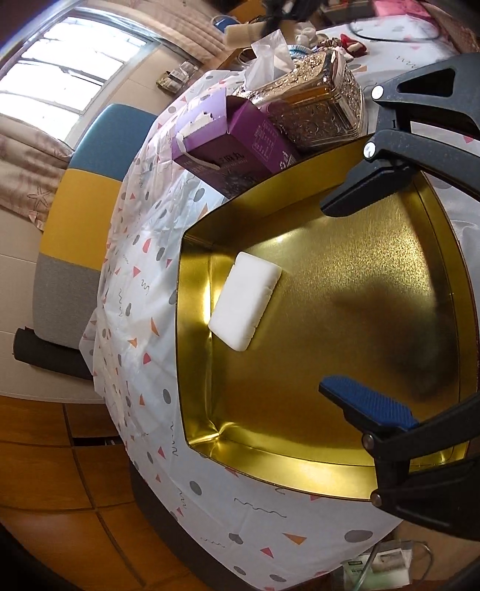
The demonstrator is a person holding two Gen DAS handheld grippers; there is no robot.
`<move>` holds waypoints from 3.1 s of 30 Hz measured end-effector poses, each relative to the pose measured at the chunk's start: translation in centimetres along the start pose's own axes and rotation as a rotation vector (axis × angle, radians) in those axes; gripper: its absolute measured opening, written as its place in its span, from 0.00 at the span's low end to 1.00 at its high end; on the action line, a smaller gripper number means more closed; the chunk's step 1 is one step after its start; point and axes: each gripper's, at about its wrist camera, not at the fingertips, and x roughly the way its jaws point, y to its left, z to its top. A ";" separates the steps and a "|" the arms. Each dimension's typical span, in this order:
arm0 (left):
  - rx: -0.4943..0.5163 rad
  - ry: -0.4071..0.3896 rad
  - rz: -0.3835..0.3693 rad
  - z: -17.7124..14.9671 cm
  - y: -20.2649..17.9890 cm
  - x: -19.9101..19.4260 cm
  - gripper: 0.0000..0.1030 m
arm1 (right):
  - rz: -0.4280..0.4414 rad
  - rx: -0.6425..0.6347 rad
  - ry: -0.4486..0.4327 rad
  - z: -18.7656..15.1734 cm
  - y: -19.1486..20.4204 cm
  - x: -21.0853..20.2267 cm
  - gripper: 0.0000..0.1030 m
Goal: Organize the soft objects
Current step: 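Carry the beige mesh bundle into the gold tray and open the right gripper, then move the left gripper to the pile and grasp the blue plush toy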
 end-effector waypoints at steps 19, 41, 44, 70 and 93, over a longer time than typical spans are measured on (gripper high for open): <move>-0.055 -0.049 0.109 -0.9 2.9 -1.8 0.88 | -0.006 -0.464 0.138 1.9 22.0 11.8 0.13; -0.055 -0.092 0.149 -1.2 3.4 -3.4 0.89 | -0.198 -0.640 0.195 -10.1 21.5 15.9 0.39; -0.043 -0.091 0.149 -1.2 3.0 -3.5 0.89 | -0.172 -0.682 0.167 -10.5 22.2 14.6 0.46; 0.126 -0.124 0.108 -1.9 -2.2 -5.0 0.89 | -0.432 -0.549 -0.201 -5.0 10.0 1.3 0.46; 0.447 -0.142 -0.147 -1.4 -16.0 -6.6 0.89 | -0.649 0.145 -0.417 -1.0 -10.7 -8.3 0.46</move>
